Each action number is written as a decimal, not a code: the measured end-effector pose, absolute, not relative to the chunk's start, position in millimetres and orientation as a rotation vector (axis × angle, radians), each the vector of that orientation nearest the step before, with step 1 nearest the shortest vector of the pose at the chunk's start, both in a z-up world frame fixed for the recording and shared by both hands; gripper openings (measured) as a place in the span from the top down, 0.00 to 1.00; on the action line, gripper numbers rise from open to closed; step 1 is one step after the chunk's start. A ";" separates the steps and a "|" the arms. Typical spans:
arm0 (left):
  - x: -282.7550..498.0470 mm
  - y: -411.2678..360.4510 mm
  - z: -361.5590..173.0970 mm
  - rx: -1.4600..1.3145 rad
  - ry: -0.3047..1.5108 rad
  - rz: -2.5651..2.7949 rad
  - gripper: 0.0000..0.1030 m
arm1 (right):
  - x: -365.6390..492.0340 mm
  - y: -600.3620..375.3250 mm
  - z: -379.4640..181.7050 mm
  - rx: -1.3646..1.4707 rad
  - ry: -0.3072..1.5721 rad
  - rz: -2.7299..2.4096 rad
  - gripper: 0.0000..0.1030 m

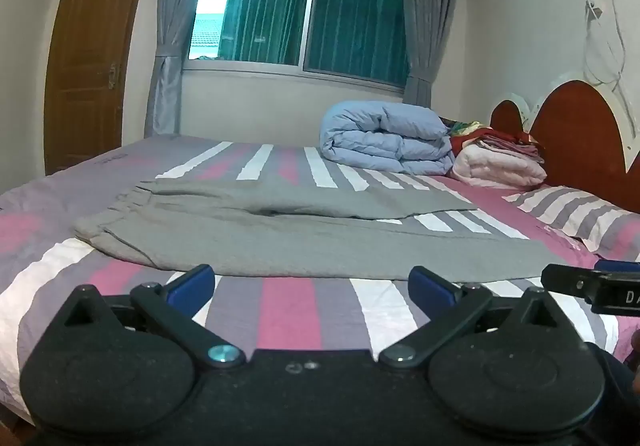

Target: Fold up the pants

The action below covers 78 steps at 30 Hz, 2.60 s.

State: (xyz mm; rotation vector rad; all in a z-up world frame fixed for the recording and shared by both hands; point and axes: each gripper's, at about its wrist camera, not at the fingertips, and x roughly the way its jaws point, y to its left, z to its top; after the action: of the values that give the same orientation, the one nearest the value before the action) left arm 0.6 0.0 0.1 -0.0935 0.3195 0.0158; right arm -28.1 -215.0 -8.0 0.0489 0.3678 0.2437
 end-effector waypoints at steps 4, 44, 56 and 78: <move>0.4 0.0 0.1 -0.097 0.314 0.017 0.06 | -27.4 -216.0 -7.0 0.043 0.368 0.242 0.00; 0.4 0.0 0.1 -0.094 0.315 0.013 0.06 | -25.1 -218.4 -12.9 0.051 0.377 0.228 0.00; 0.3 -0.1 0.0 -0.093 0.315 0.013 0.06 | -25.2 -220.4 -13.2 0.053 0.376 0.224 0.00; 0.3 -0.1 0.0 -0.091 0.315 0.014 0.06 | -24.9 -221.1 -12.5 0.054 0.377 0.225 0.00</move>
State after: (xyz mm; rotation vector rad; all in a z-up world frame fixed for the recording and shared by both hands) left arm 0.3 -0.1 0.0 -0.0910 0.3149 0.0142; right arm -24.9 -221.1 -12.5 0.0544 0.3772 0.2253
